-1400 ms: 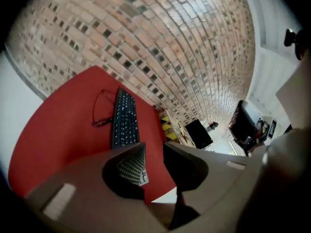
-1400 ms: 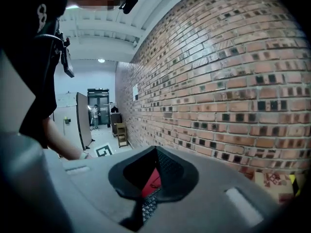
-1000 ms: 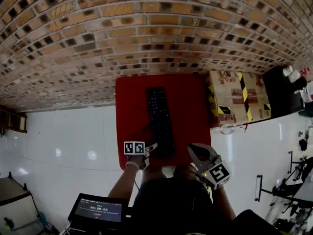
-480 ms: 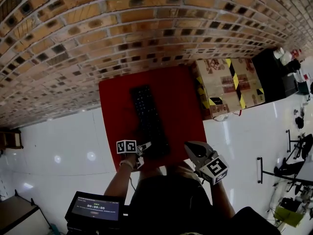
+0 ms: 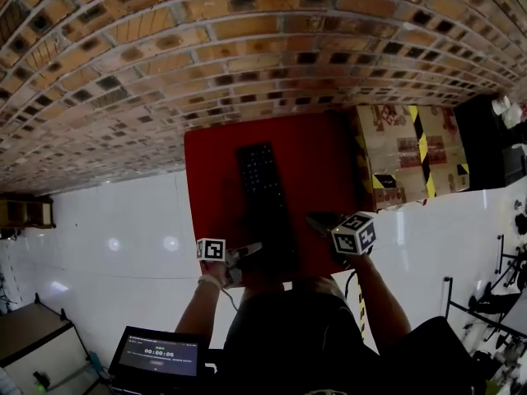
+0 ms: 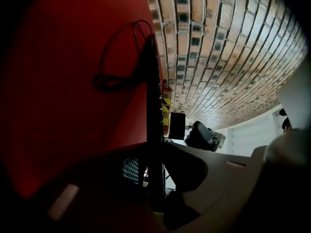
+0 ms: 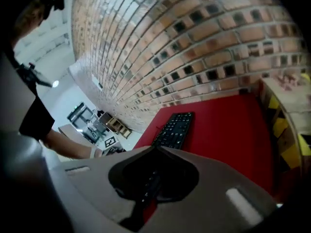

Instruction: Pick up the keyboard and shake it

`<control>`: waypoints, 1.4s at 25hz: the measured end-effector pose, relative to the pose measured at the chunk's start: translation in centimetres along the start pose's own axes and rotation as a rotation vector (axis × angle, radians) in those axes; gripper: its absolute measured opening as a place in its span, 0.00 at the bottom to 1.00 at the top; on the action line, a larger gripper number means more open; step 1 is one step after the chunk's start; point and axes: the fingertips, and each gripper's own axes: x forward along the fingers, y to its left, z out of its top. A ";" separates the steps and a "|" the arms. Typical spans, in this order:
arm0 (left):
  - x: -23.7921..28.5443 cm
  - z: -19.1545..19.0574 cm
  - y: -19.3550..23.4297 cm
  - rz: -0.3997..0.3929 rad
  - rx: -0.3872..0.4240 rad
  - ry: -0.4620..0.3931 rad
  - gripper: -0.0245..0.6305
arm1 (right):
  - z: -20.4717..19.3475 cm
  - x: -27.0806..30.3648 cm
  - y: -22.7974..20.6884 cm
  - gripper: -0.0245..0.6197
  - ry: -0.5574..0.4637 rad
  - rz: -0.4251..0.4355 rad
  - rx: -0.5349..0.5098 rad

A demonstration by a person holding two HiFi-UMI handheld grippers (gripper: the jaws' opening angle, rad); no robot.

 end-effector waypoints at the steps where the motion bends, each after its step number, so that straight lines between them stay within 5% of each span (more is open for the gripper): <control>1: -0.2 0.1 -0.2 -0.007 -0.003 -0.004 0.20 | 0.7 1.4 -1.2 0.02 0.014 0.028 0.035; 3: -0.6 0.1 -0.6 -0.012 -0.008 -0.005 0.20 | 1.3 4.4 -3.0 0.13 0.063 0.089 0.105; 14: -1.5 1.1 -2.8 -0.105 -0.051 0.003 0.20 | 2.3 14.9 -9.7 0.24 0.227 0.211 0.404; 26: -1.9 1.6 -4.4 -0.201 -0.115 0.009 0.21 | 3.7 18.9 -9.0 0.24 0.196 0.460 0.671; 35: -1.6 1.2 -3.8 -0.218 -0.133 0.020 0.20 | 3.3 19.5 -8.6 0.15 0.190 0.528 0.784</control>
